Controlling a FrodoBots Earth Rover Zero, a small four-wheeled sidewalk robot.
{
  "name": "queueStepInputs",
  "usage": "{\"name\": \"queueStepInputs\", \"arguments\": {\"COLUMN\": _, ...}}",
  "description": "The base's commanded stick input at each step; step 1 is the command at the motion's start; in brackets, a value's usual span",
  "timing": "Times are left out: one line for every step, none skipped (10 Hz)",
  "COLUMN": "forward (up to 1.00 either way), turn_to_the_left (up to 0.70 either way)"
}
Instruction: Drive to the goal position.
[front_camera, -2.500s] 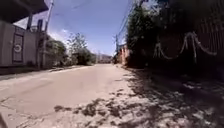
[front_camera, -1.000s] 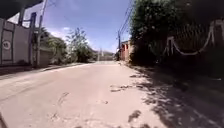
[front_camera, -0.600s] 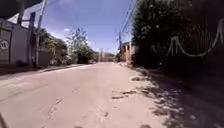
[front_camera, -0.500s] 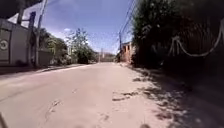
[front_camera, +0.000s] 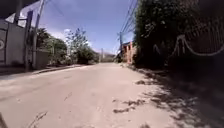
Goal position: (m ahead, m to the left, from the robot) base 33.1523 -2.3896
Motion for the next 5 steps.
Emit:
{"name": "queueStepInputs", "arguments": {"forward": 0.7, "turn_to_the_left": 0.0}}
{"name": "queueStepInputs", "arguments": {"forward": 0.7, "turn_to_the_left": 0.0}}
{"name": "queueStepInputs", "arguments": {"forward": 0.7, "turn_to_the_left": 0.0}}
{"name": "queueStepInputs", "arguments": {"forward": 0.7, "turn_to_the_left": 0.0}}
{"name": "queueStepInputs", "arguments": {"forward": 0.7, "turn_to_the_left": 0.0}}
